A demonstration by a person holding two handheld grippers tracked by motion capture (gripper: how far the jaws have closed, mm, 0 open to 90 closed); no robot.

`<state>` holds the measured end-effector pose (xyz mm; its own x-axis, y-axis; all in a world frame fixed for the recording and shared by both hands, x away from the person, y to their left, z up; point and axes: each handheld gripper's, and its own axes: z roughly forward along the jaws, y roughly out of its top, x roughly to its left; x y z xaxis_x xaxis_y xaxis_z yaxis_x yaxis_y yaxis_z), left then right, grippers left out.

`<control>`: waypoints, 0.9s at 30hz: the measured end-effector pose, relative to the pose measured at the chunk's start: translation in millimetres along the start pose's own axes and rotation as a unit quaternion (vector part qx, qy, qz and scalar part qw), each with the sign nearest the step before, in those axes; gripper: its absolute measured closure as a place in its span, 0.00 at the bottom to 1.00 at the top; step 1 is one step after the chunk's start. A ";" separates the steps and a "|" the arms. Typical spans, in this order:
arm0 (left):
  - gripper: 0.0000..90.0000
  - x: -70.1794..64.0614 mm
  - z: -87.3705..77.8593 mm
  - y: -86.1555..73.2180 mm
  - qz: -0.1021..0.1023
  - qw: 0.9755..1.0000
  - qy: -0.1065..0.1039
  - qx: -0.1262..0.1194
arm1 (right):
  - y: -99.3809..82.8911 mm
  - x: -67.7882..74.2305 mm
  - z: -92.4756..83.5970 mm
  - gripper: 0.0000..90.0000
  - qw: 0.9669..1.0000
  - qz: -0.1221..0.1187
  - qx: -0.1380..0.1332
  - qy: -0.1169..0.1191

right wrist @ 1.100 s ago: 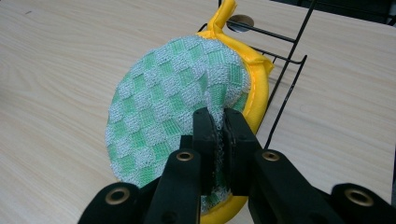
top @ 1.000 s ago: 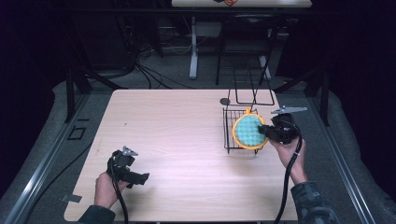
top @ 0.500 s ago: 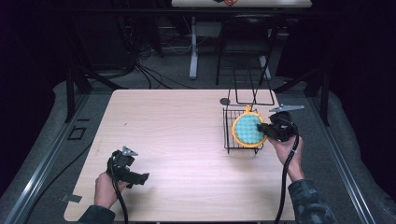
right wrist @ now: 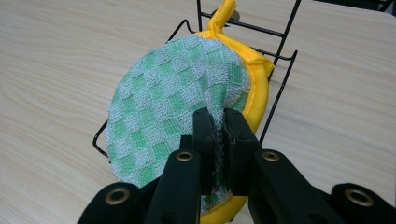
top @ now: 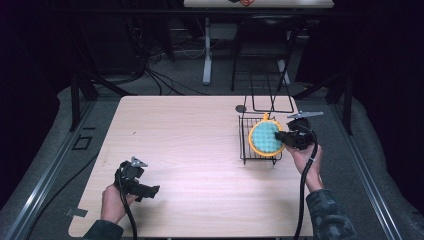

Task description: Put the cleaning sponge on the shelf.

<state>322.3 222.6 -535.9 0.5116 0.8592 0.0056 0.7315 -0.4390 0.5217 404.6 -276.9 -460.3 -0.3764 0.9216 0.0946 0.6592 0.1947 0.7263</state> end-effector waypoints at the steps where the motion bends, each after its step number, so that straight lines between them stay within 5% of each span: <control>1: 0.01 0.0 0.0 0.0 0.000 1.000 0.000 0.000 | 0.1 0.1 1.3 0.95 1.000 0.003 -0.001 0.000; 27: 0.01 0.1 0.2 -0.1 0.000 1.000 -0.001 0.000 | 0.8 2.3 27.9 0.94 1.000 0.025 0.012 0.003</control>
<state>322.4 222.7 -536.1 0.5126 0.8586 0.0049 0.7313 -0.4395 0.5216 422.5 -265.2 -478.5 -0.3471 0.9282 0.1341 0.6925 0.1573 0.7041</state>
